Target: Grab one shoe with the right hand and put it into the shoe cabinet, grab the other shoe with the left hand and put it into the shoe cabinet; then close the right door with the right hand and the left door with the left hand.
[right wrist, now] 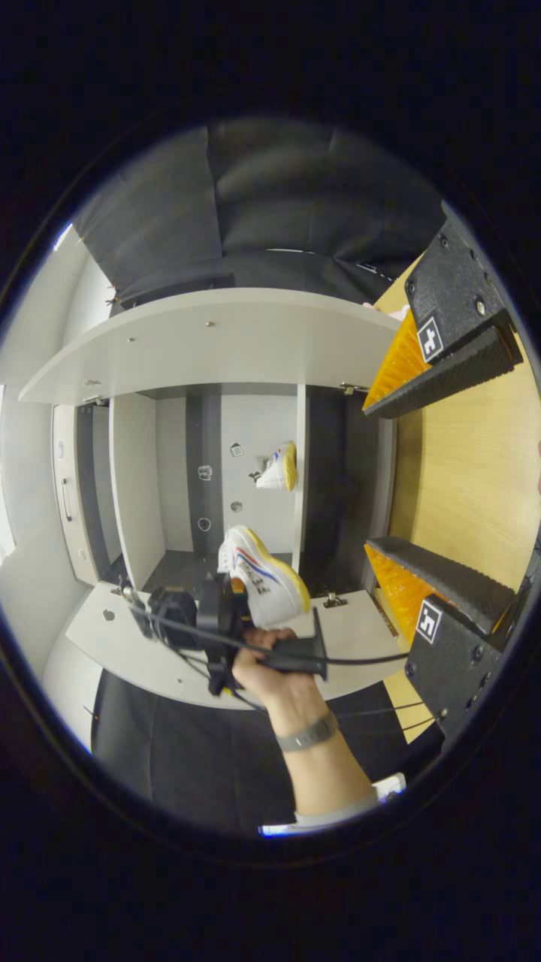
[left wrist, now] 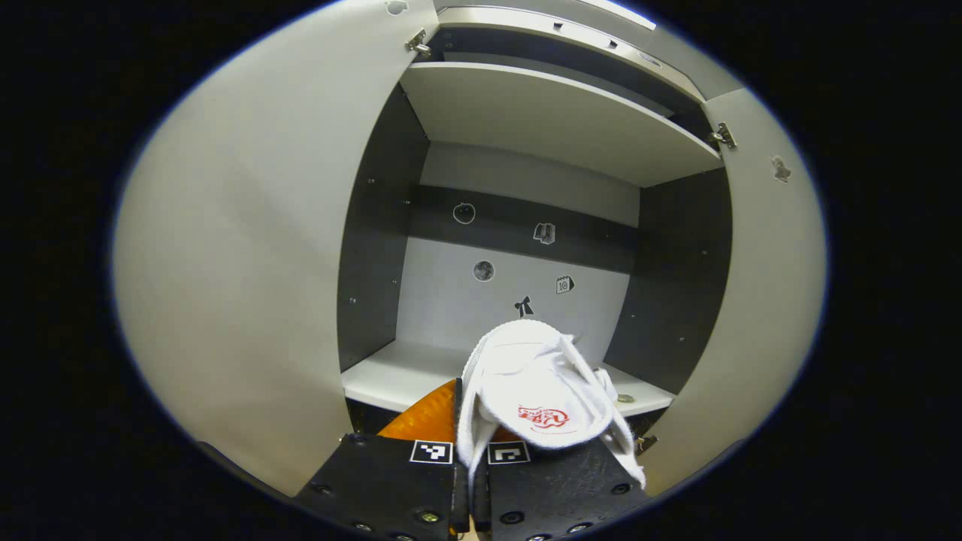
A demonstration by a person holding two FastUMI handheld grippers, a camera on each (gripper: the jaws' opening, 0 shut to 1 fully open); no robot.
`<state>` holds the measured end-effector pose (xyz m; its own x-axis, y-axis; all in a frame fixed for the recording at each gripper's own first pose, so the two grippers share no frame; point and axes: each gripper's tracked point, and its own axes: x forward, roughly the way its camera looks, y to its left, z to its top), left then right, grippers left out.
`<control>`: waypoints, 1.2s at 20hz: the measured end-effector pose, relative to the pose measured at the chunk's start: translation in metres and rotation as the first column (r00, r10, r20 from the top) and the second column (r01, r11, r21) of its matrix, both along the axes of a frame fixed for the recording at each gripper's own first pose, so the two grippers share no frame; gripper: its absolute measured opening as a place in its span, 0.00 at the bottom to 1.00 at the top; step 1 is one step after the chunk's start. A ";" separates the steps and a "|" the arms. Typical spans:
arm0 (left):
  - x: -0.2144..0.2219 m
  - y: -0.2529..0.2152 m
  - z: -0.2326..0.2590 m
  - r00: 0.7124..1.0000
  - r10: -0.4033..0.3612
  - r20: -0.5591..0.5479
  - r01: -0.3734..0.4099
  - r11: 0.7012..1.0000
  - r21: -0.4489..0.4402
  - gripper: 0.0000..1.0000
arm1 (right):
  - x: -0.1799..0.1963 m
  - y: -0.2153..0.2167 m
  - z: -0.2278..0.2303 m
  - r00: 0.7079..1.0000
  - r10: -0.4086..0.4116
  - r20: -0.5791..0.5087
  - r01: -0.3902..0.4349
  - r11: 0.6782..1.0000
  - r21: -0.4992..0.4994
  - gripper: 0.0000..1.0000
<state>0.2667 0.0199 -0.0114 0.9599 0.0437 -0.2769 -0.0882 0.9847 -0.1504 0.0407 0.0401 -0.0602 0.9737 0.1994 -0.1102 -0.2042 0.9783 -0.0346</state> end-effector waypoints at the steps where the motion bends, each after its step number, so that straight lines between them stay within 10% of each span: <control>1: 0.022 0.002 0.001 1.000 0.010 -0.006 -0.010 1.000 0.016 0.02 | 0.000 -0.001 -0.001 1.000 -0.003 -0.005 0.003 1.000 0.000 0.99; 15: 0.131 -0.003 -0.085 0.941 0.074 -0.331 -0.008 0.981 0.194 0.03 | 0.012 -0.039 0.002 0.993 -0.116 -0.024 0.117 0.993 0.021 0.99; 24: 0.128 -0.012 -0.115 0.902 0.013 -0.432 0.039 0.993 0.112 0.11 | 0.015 -0.035 -0.005 0.992 -0.123 -0.039 0.124 0.992 0.026 0.99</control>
